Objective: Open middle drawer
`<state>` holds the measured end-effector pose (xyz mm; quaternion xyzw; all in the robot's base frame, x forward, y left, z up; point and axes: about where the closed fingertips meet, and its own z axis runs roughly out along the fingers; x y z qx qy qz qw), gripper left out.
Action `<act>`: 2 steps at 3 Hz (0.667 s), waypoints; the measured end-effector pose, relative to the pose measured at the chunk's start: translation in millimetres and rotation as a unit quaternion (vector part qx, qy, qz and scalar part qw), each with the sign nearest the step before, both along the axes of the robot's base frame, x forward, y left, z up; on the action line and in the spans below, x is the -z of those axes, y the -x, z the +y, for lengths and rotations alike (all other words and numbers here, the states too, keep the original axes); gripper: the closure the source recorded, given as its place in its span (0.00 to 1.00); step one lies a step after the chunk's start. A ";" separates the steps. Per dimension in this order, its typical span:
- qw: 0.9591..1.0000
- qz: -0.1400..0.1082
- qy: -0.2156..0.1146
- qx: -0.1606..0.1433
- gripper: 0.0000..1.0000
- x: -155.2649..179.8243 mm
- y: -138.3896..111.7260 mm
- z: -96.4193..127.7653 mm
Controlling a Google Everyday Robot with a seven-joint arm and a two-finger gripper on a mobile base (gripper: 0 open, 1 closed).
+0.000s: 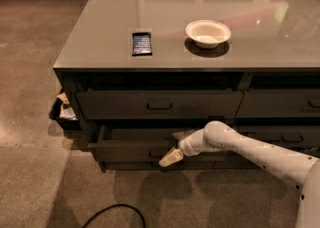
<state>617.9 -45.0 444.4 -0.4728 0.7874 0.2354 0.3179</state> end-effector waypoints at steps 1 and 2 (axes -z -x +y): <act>0.999 0.012 0.037 -0.002 0.00 23.6 33.1 -28.2; 0.999 0.012 0.038 -0.003 0.00 20.5 33.4 -28.3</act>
Offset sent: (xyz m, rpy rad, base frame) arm -0.1066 -0.0601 -0.0708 -0.1967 0.1052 0.0542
